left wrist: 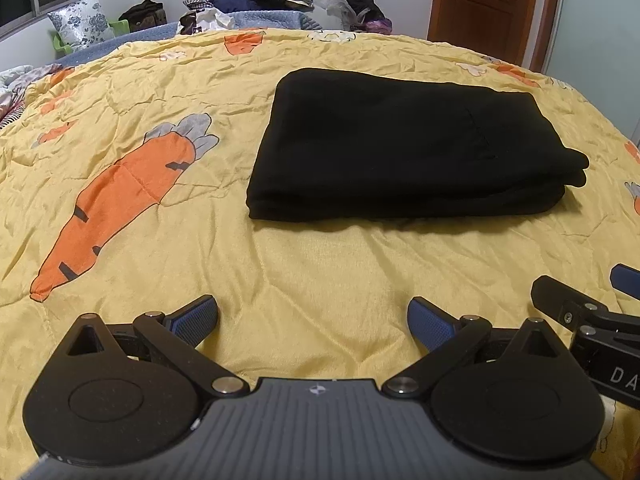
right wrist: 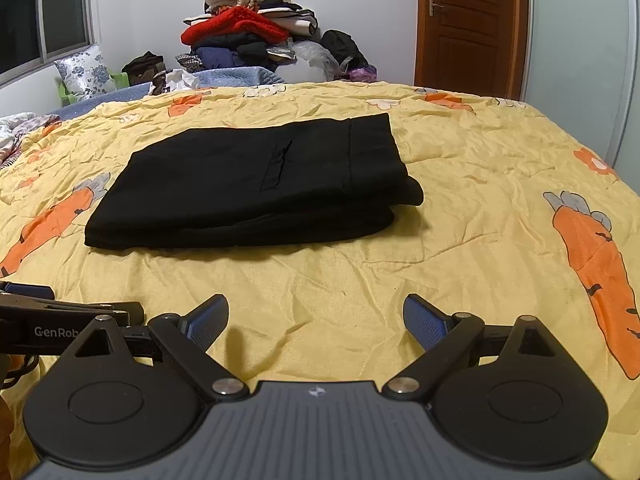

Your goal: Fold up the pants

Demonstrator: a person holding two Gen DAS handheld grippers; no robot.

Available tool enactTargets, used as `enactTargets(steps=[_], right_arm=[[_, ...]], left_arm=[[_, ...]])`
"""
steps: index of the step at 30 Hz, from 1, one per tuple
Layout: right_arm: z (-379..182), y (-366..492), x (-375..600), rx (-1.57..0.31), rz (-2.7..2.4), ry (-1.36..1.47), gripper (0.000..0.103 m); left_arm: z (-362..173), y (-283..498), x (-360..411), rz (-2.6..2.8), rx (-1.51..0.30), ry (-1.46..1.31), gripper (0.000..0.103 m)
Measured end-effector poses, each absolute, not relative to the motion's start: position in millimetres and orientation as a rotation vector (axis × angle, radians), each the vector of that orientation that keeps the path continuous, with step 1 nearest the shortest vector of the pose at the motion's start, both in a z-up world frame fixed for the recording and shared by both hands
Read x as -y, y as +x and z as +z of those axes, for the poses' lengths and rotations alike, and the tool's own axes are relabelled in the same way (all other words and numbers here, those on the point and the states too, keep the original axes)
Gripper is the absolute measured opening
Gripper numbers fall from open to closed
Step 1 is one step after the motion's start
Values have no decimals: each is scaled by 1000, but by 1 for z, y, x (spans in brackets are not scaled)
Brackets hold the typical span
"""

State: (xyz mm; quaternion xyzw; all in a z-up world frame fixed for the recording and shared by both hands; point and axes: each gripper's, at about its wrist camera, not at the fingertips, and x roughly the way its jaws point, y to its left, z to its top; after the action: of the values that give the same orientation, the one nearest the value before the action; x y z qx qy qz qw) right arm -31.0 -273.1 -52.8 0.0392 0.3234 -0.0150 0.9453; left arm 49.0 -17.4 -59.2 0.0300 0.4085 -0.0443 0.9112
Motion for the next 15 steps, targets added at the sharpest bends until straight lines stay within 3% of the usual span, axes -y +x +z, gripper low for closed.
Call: enactTargets(steps=[11, 15], right_arm=[[-66, -28, 274, -681, -35, 90, 95], [-73, -31, 274, -652, -54, 72, 103]], left_arm=[[-64, 47, 18, -96, -783, 56, 103], [-68, 44, 16, -106, -736, 55, 103]])
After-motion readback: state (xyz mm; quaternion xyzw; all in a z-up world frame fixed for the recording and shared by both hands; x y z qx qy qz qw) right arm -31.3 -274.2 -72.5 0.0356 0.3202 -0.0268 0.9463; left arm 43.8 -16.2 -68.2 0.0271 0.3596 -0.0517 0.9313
